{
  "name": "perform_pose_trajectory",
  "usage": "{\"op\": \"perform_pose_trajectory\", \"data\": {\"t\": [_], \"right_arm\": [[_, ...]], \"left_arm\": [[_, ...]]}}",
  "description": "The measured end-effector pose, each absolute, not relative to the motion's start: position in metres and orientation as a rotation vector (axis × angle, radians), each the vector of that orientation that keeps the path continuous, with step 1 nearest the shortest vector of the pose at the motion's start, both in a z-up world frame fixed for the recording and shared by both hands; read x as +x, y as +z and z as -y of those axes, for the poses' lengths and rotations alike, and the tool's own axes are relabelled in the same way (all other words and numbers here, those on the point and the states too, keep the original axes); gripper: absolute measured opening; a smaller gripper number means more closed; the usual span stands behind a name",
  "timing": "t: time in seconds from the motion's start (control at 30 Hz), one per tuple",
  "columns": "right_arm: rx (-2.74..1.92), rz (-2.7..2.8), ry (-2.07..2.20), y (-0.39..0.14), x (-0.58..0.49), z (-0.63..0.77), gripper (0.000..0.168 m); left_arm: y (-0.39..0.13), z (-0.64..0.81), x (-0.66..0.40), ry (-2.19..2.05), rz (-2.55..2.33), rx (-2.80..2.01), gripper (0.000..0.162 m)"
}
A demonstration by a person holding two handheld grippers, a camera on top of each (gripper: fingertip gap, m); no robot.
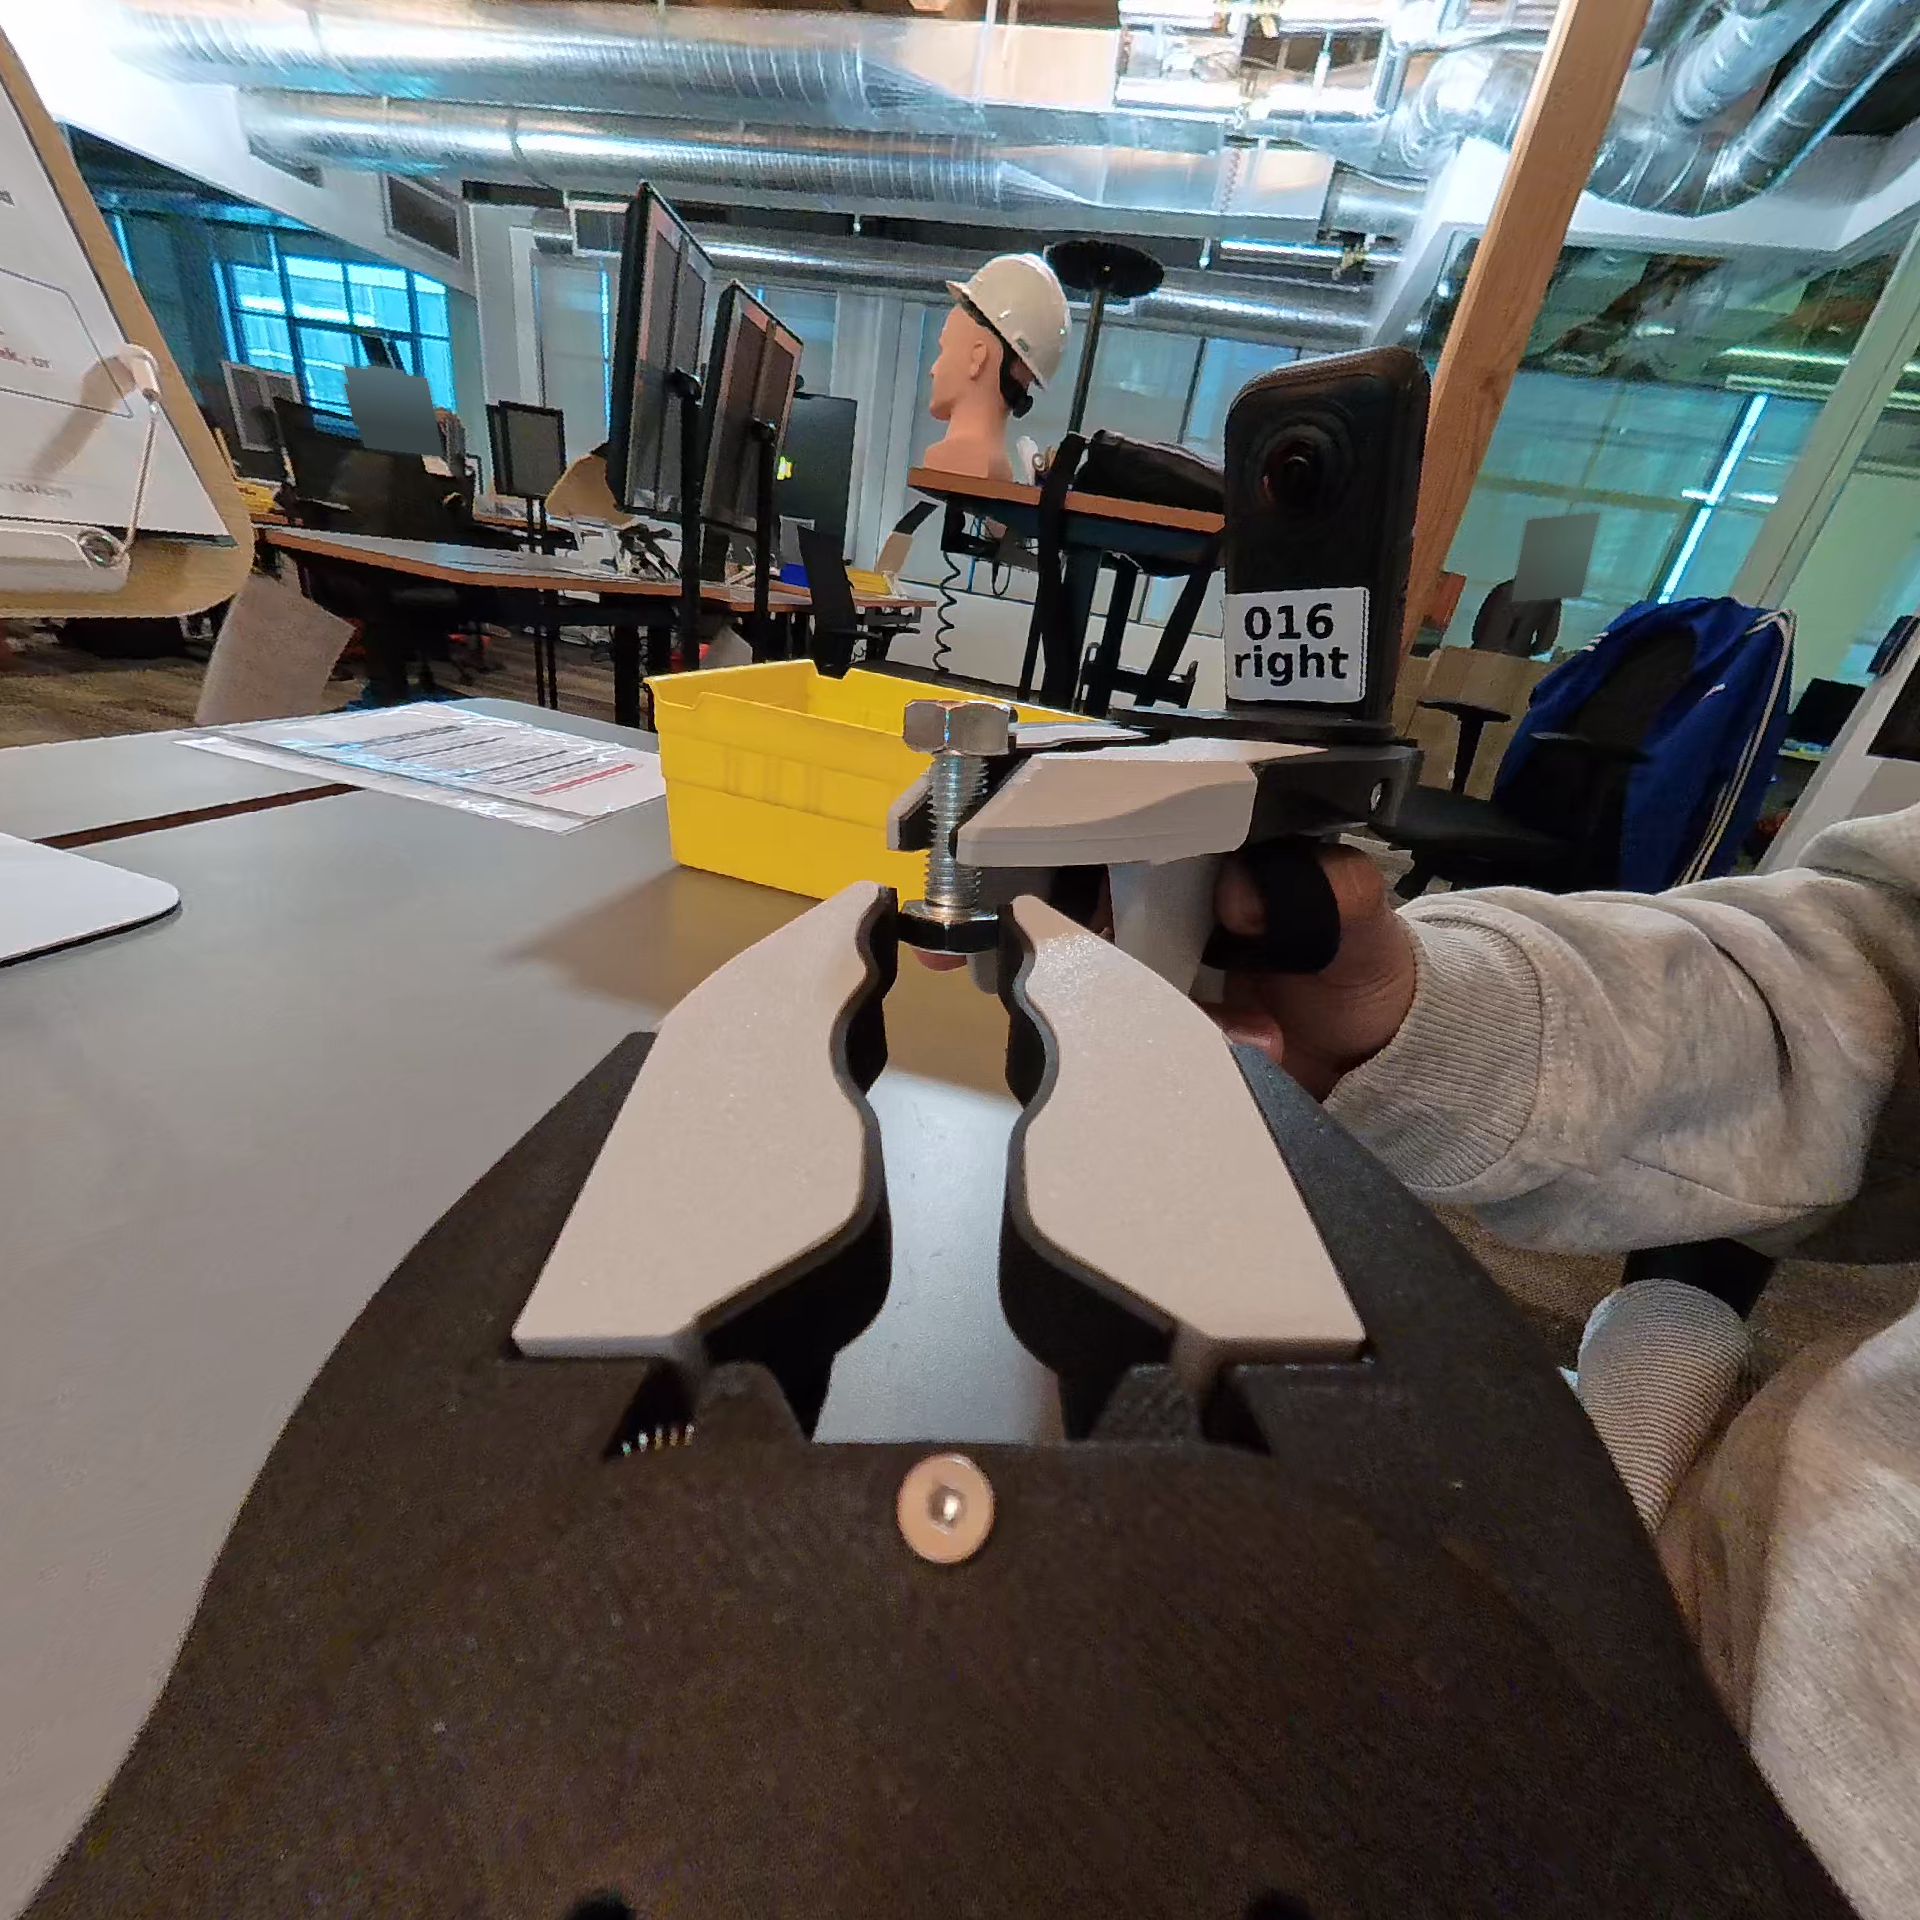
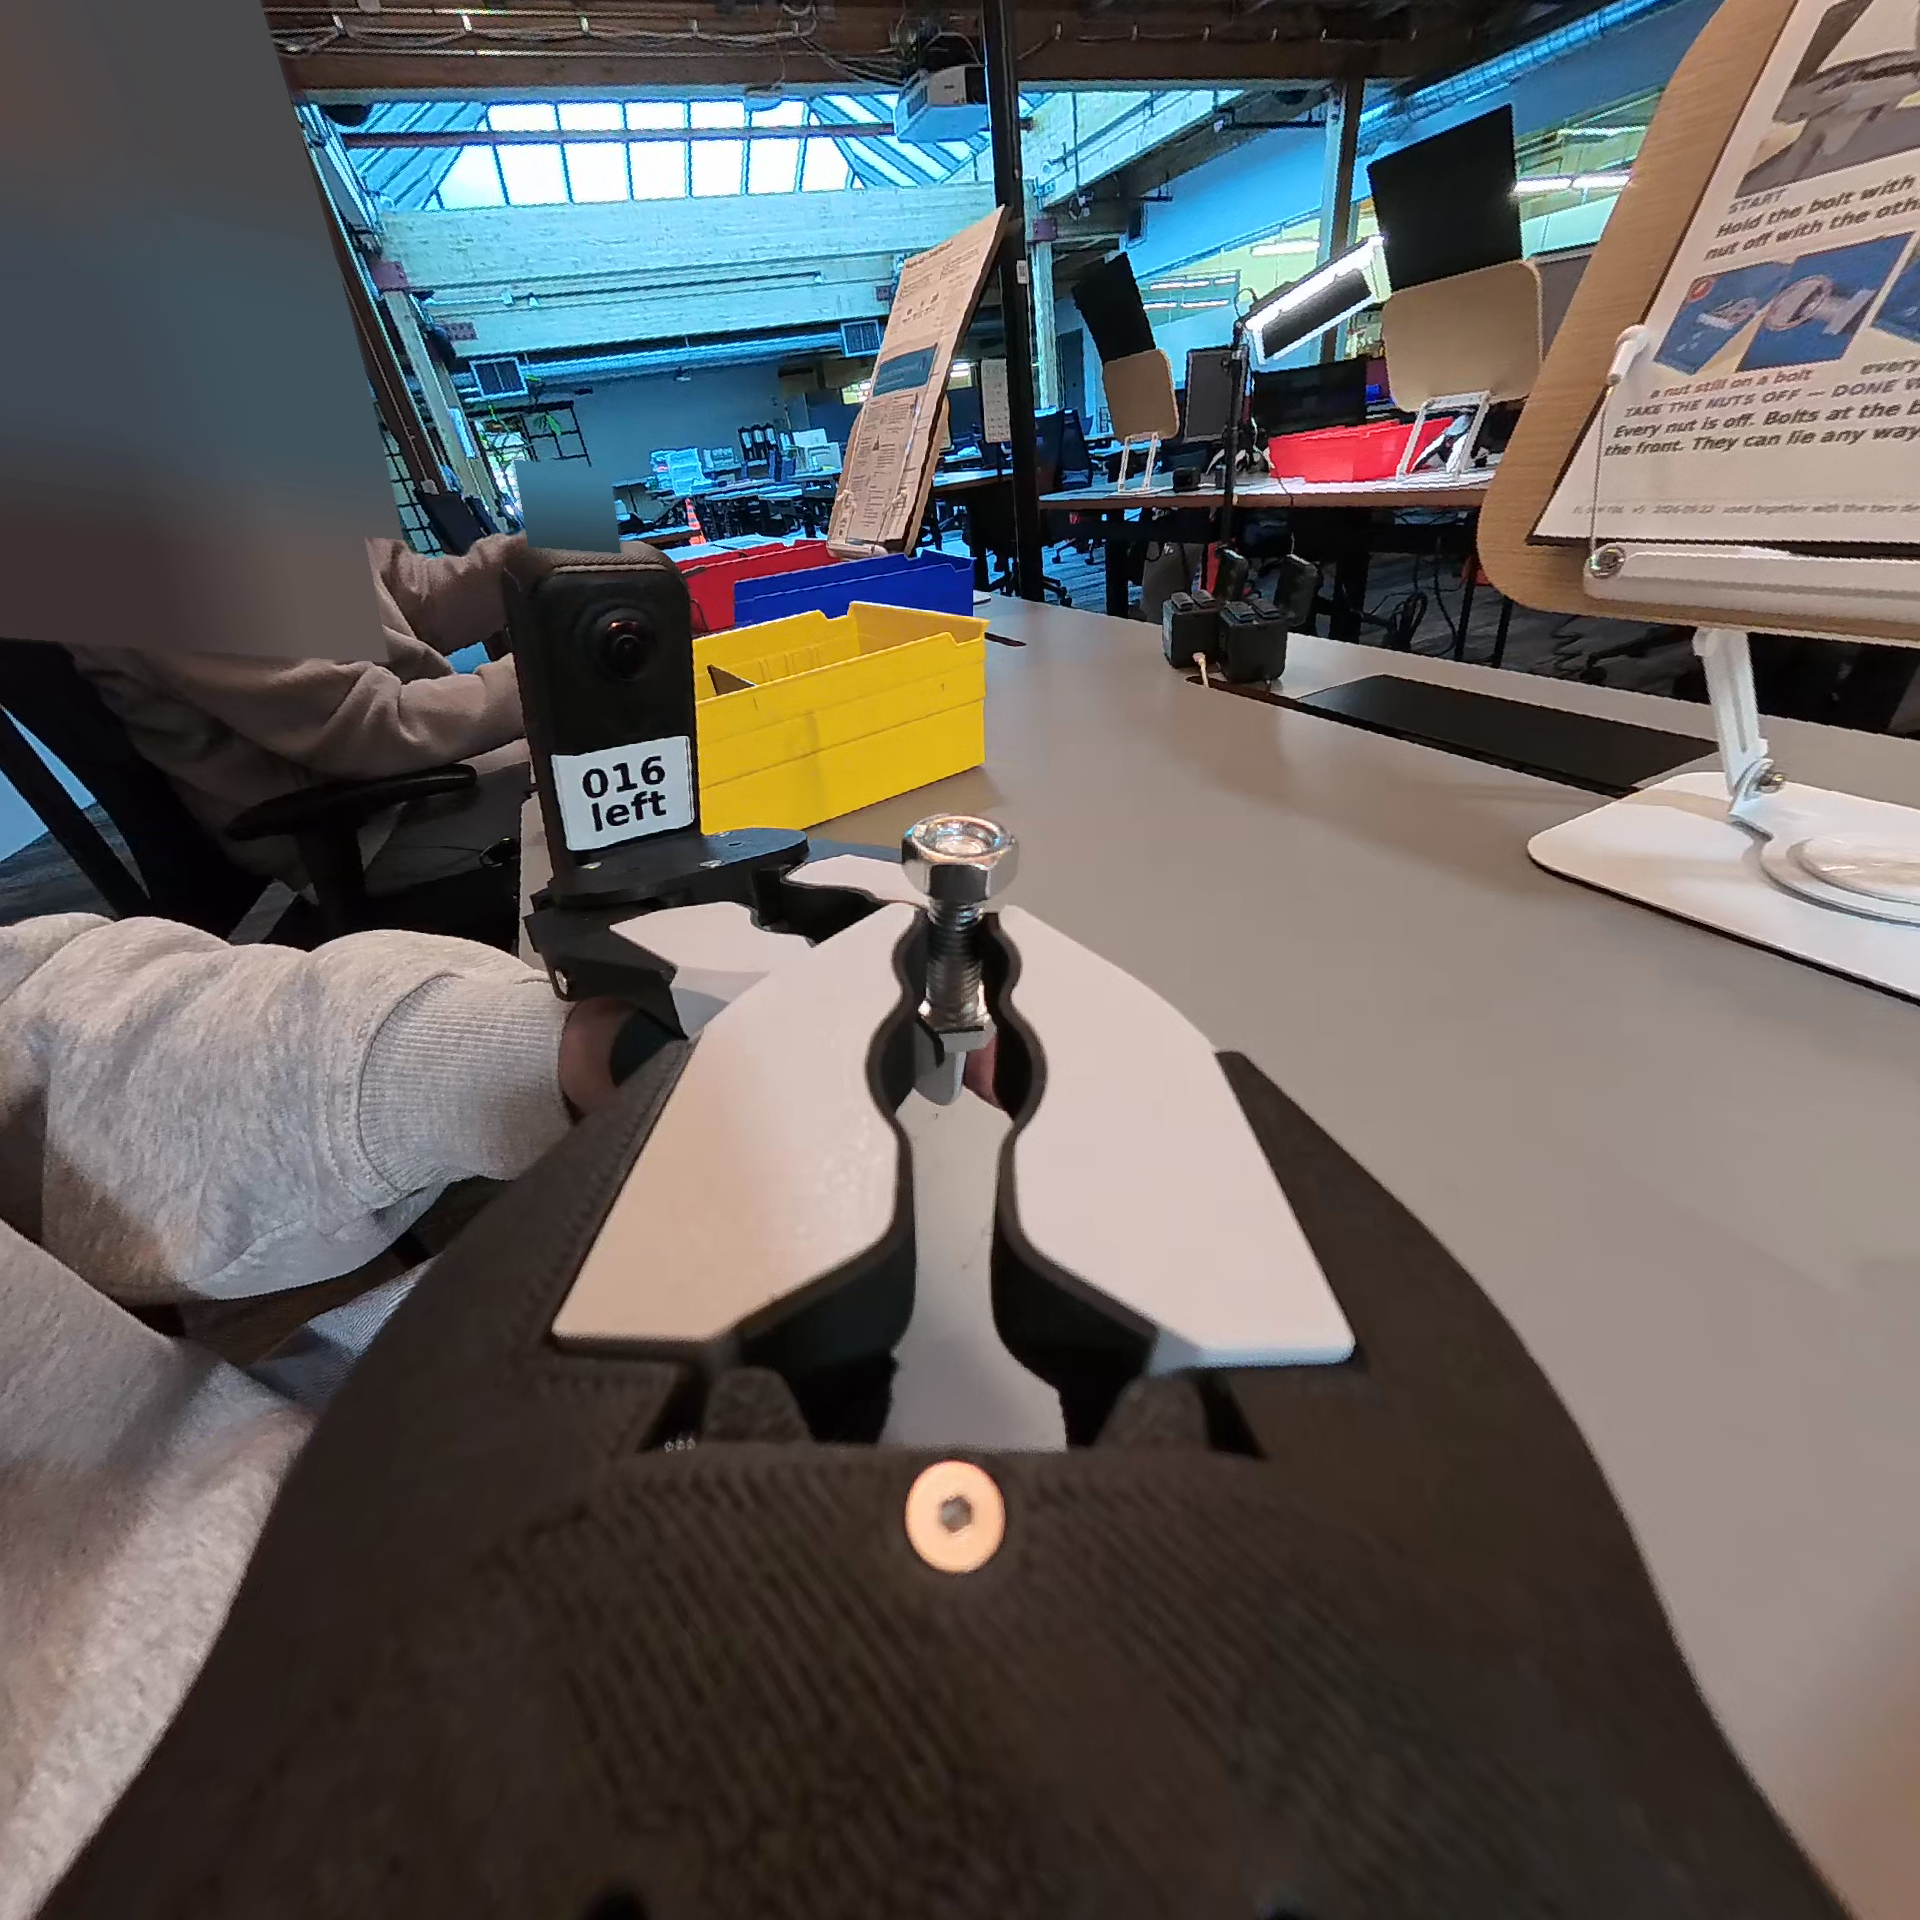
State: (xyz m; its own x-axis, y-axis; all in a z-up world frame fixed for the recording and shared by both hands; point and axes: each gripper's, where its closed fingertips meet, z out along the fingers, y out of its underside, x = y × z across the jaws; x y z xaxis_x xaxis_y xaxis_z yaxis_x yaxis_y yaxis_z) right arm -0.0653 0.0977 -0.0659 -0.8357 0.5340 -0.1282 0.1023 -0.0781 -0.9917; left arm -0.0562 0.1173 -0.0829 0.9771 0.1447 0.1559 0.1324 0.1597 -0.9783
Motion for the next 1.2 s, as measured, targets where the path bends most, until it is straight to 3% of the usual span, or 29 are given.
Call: {"op": "perform_pose_trajectory", "data": {"t": [0.33,1.2], "right_arm": [[-0.689,1.887,1.994,-0.067,-0.066,-0.098,0.010],[-0.543,1.708,1.978,-0.049,-0.063,-0.099,0.044]], "left_arm": [[-0.084,-0.117,-0.058,0.013,0.241,-1.421,0.019],[-0.084,-0.112,-0.070,0.060,0.286,-1.404,0.019]]}}
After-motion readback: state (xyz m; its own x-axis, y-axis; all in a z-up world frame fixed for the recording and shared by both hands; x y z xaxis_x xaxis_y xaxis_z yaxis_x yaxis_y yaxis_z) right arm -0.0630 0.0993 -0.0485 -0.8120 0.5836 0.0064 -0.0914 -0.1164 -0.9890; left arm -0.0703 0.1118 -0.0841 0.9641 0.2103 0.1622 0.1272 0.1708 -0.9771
